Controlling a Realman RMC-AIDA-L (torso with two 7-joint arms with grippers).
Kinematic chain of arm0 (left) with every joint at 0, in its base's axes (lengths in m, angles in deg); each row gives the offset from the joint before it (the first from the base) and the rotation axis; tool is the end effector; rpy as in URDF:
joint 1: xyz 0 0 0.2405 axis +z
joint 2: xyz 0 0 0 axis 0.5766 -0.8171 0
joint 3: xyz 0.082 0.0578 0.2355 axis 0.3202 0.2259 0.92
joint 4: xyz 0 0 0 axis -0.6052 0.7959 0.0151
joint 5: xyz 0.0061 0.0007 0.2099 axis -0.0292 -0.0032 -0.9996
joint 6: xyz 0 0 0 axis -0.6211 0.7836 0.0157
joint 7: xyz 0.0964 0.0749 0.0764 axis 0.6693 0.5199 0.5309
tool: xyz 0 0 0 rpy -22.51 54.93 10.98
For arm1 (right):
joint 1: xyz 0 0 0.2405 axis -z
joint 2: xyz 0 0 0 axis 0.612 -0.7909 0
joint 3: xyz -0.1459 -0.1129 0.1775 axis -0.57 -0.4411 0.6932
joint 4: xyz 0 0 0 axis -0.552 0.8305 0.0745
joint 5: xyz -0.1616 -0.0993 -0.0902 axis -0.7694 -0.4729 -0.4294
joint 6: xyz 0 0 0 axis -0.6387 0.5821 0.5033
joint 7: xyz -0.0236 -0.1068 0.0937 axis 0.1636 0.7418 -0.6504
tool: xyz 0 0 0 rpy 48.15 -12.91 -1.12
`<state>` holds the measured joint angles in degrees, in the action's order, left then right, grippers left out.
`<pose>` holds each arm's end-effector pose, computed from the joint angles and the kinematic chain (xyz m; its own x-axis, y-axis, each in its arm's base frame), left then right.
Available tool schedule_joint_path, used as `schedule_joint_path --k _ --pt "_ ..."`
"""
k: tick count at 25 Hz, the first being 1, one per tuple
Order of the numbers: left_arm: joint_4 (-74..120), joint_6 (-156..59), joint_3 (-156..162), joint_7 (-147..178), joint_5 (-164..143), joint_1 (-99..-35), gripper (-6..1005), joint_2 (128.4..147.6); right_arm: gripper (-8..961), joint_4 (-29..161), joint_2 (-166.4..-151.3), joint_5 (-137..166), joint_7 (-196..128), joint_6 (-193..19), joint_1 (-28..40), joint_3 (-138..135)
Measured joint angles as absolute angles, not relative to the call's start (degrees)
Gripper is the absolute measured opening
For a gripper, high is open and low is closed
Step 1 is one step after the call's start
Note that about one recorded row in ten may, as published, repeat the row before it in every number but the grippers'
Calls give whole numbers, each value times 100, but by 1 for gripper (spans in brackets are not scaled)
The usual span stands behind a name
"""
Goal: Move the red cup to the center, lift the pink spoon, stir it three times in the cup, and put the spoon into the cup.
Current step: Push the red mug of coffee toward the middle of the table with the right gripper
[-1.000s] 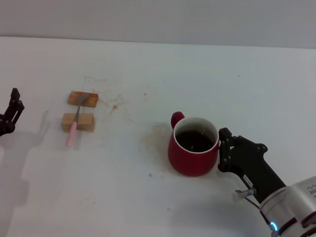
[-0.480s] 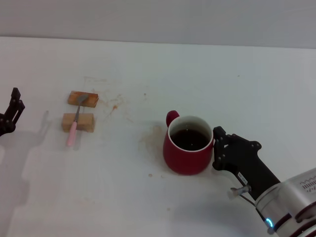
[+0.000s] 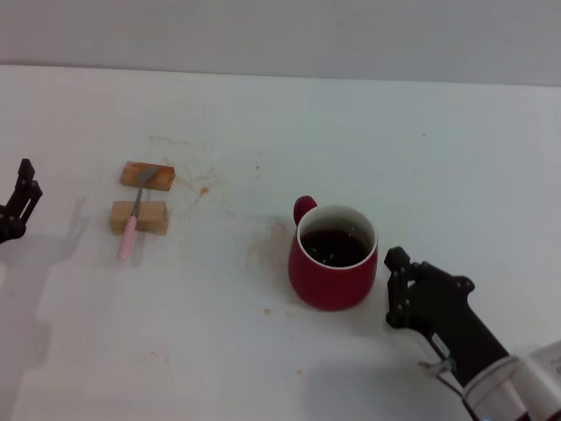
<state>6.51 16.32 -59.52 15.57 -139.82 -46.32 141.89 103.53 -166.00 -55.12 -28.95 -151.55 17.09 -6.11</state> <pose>-0.3606 0.2634 -0.0030 0.7725 -0.0739 0.6307 0.6305 -0.0293 -0.7756 0.2735 0.2173 -0.1299 0.5795 -0.2077 -0.7881 -0.7869 -0.3941 -0.4747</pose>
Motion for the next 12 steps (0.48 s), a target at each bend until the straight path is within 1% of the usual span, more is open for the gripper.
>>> schedule_joint_path --k 5,12 --pt "658 1629 -5955 1557 -13982 -4660 860 14183 1 10406 -16600 -5681 -2895 -15156 1887 -621" --pt "659 1627 -5944 1558 -13982 -4672 859 14181 1 10443 -16599 -5761 -2895 -15133 1827 -604"
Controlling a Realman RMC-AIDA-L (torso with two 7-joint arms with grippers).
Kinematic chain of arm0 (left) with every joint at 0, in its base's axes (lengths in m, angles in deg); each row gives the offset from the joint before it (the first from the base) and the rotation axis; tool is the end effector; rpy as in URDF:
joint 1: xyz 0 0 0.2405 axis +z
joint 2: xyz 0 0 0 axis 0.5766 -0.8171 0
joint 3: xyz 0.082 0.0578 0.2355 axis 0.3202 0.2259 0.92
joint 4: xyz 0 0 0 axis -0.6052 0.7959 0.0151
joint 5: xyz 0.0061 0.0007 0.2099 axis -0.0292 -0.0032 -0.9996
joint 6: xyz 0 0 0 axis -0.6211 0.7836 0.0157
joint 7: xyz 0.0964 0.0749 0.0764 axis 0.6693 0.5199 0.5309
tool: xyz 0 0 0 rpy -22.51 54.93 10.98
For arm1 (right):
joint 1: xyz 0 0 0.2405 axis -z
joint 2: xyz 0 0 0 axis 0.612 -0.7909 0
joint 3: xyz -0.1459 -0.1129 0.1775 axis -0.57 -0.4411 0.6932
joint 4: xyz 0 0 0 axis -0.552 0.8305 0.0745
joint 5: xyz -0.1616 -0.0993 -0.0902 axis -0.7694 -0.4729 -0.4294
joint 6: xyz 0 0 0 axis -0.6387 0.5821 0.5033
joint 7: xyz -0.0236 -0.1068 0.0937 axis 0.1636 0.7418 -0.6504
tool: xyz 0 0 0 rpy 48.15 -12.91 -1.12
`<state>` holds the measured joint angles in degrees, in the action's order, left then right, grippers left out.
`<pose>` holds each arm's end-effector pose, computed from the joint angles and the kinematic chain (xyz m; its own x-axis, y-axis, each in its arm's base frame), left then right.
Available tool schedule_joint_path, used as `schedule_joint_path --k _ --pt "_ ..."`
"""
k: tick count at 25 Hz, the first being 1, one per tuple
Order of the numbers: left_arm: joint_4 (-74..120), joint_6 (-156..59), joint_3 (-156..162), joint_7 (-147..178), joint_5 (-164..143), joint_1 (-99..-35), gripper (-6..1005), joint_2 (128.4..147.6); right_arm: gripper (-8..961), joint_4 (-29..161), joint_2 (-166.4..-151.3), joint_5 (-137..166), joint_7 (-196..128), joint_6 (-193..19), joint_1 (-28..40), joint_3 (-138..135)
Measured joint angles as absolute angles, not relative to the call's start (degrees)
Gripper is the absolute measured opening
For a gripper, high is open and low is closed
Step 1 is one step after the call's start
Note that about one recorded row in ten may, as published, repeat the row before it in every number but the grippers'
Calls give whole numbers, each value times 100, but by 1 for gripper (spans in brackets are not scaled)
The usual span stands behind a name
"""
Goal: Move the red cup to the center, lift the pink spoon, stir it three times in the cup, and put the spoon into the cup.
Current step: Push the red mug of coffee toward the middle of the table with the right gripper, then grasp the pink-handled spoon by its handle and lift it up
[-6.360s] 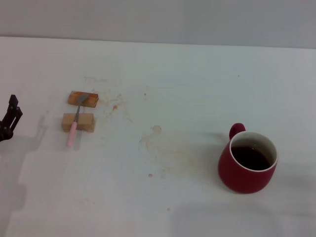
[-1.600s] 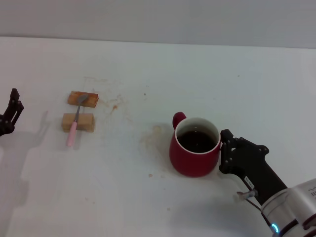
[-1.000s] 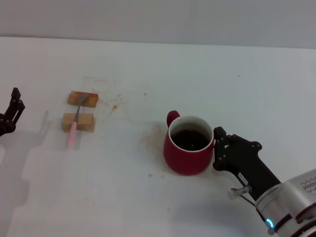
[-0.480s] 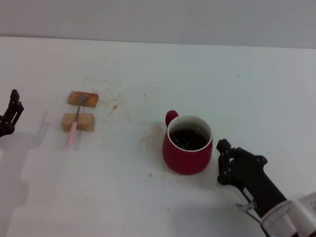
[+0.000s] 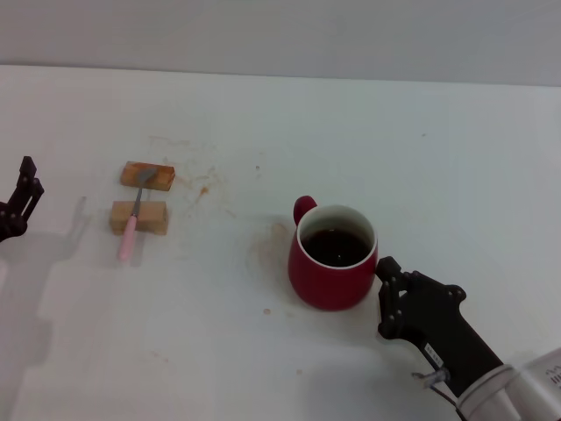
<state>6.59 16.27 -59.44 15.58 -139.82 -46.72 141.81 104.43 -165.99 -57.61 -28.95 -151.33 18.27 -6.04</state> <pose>-0.3594 0.2658 -0.0027 0.7737 -0.0773 0.6288 0.6283 -0.0345 -0.7772 0.2704 0.2076 -0.1345 0.5737 -0.2227 -0.7882 -0.7867 -0.4176 -0.4547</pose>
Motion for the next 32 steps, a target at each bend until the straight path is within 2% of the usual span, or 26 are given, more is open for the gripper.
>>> schedule_joint_path --k 21,32 --pt "659 1619 -5943 1557 -13982 -4672 859 14190 0 10409 -16599 -5806 -2894 -14742 1361 -352" --pt "617 1637 -5943 1557 -14003 -4610 859 14189 -1 10307 -16595 -5989 -2894 -14856 1486 -88"
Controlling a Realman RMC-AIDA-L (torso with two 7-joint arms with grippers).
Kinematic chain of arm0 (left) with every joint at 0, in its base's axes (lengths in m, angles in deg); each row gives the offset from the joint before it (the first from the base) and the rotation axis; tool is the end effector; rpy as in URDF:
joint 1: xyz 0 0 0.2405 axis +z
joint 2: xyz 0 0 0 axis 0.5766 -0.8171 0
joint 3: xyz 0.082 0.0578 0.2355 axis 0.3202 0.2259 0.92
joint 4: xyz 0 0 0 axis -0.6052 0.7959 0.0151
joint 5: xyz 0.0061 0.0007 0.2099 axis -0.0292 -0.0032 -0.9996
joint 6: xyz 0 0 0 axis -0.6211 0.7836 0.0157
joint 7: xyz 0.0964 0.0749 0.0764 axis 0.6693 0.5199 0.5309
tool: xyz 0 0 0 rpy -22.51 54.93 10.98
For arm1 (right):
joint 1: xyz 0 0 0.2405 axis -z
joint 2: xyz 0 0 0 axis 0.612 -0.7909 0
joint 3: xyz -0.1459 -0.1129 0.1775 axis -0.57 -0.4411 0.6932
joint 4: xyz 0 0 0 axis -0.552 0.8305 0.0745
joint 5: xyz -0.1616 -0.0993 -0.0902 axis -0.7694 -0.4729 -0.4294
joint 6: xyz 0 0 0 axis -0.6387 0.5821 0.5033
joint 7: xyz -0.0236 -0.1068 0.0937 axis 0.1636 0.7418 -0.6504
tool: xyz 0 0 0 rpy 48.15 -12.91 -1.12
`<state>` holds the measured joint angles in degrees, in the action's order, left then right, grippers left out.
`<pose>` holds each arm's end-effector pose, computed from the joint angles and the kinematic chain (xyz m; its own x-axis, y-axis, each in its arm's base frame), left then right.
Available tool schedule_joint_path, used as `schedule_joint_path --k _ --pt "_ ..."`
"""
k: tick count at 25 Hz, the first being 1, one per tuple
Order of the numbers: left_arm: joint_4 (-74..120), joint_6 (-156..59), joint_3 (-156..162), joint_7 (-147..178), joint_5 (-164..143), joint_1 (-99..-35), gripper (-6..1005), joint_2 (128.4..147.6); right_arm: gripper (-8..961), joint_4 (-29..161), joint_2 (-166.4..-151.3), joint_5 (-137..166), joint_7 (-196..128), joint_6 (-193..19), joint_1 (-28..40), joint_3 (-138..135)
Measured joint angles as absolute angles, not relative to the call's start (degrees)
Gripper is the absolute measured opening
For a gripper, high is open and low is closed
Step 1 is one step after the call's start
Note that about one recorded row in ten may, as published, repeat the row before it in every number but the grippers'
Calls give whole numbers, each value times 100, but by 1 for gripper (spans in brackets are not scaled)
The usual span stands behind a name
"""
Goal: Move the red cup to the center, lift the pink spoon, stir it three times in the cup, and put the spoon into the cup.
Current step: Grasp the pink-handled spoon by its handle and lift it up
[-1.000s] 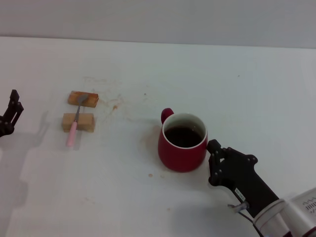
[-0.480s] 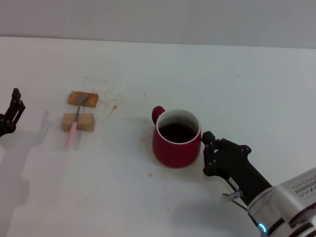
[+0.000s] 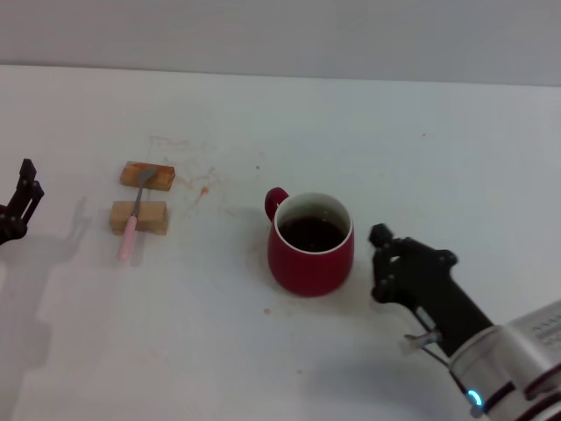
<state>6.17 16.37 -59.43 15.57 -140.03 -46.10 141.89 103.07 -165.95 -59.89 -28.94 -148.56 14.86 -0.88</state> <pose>-0.3596 0.2628 -0.0037 0.7709 -0.0760 0.6324 0.6320 -0.0333 -0.7743 0.2610 0.2377 -0.1308 0.5935 -0.1823 -0.7839 -0.7650 -0.4304 -0.4791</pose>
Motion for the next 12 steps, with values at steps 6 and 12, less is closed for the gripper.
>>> schedule_joint_path --k 6,12 --pt "569 1705 -5797 1462 -13999 -4498 858 14197 -1 10088 -16591 -5961 -2863 -15603 1989 96" --pt "266 1723 -5048 1390 -13999 -4322 858 14187 0 9822 -16569 -5932 -2863 -16193 2542 448"
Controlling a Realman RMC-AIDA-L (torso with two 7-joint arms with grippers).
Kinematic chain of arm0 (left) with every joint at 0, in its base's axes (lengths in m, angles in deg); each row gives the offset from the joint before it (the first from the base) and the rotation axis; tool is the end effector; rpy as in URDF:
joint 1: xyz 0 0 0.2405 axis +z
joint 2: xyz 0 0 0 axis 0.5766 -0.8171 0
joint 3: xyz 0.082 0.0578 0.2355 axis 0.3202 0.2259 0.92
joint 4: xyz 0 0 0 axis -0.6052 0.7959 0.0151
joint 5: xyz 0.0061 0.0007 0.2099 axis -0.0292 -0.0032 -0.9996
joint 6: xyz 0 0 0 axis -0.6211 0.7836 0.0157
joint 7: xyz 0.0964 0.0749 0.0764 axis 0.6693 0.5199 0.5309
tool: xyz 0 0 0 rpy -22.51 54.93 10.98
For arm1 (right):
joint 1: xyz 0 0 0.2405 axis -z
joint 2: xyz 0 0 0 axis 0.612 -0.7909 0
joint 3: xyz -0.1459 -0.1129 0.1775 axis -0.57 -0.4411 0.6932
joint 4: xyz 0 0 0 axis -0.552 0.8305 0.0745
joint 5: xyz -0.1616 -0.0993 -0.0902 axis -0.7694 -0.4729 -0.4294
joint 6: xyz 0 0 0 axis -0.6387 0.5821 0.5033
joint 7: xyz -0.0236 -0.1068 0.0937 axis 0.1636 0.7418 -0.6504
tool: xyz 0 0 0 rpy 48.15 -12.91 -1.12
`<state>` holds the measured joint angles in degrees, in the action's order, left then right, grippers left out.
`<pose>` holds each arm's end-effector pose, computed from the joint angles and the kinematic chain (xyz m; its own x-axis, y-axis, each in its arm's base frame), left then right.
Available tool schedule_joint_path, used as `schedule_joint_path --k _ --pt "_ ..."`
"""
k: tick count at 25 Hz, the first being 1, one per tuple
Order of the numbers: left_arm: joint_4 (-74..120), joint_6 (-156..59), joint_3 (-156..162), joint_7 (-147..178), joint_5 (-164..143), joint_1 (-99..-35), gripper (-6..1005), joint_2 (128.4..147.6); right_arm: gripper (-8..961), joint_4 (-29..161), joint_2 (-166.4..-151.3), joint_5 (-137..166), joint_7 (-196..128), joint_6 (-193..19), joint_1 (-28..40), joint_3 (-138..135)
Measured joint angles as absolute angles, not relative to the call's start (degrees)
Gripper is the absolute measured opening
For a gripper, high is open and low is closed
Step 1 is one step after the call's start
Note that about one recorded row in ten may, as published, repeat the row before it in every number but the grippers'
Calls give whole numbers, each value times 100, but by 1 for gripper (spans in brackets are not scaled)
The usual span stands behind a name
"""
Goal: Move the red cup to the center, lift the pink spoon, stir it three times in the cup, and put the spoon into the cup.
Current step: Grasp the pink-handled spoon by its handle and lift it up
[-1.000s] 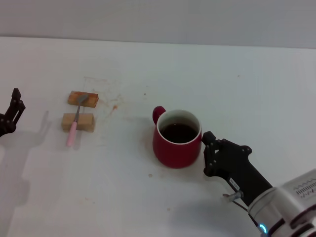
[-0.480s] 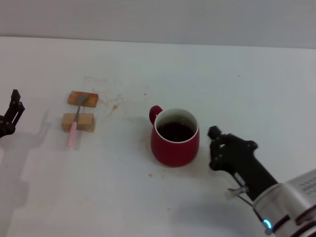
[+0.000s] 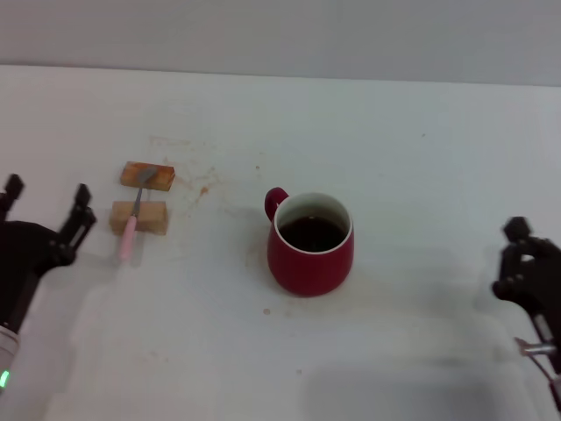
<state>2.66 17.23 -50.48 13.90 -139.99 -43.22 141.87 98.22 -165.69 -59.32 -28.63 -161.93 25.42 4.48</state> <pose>-0.3428 0.2445 -0.0301 0.7338 -0.0619 0.6766 0.6606 -0.1677 -0.7318 0.3056 0.2103 -0.0799 0.5765 -0.0058 -0.8171 -0.8047 -0.1772 -0.5666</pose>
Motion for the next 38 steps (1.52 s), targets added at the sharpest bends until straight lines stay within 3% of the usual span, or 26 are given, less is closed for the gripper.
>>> schedule_joint_path --k 15,38 --pt "-174 1742 -4220 1218 -13972 -3853 858 14192 0 9653 -16556 -5909 -2848 -16593 2998 593" --pt "-147 904 -3834 1624 -13989 -4155 857 14216 1 9602 -16556 -5910 -2842 -16633 3039 594"
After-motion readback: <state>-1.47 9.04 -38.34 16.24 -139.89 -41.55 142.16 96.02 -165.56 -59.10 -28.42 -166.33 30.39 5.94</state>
